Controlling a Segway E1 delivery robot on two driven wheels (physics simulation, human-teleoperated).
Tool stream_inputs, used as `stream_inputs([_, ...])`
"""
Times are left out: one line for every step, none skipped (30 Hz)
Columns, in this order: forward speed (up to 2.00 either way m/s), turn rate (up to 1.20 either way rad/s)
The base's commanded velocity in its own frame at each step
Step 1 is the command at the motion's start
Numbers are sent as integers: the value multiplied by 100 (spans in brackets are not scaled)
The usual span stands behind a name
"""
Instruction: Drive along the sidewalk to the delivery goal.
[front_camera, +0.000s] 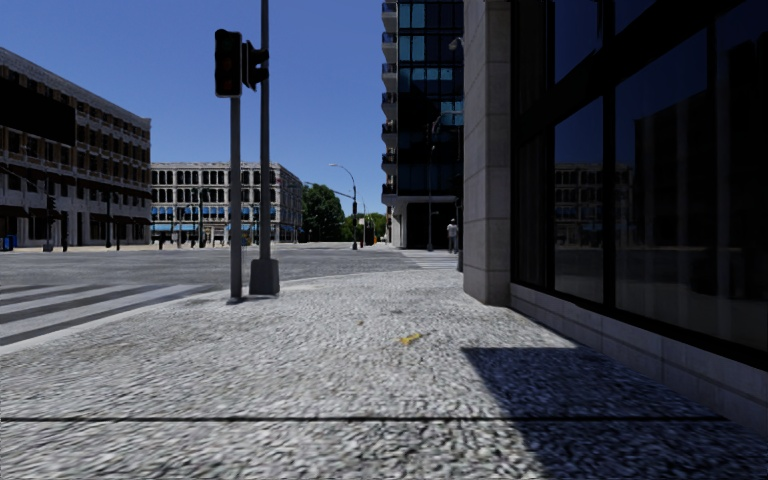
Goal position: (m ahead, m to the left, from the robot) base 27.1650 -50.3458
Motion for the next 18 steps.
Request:
stream_inputs([195, 0])
stream_inputs([195, 0])
stream_inputs([195, 0])
stream_inputs([195, 0])
stream_inputs([195, 0])
stream_inputs([195, 0])
stream_inputs([195, 0])
stream_inputs([195, 0])
stream_inputs([195, 0])
stream_inputs([195, 0])
stream_inputs([195, 0])
stream_inputs([195, 0])
stream_inputs([195, 0])
stream_inputs([195, 0])
stream_inputs([195, 0])
stream_inputs([195, 0])
stream_inputs([195, 0])
stream_inputs([195, 0])
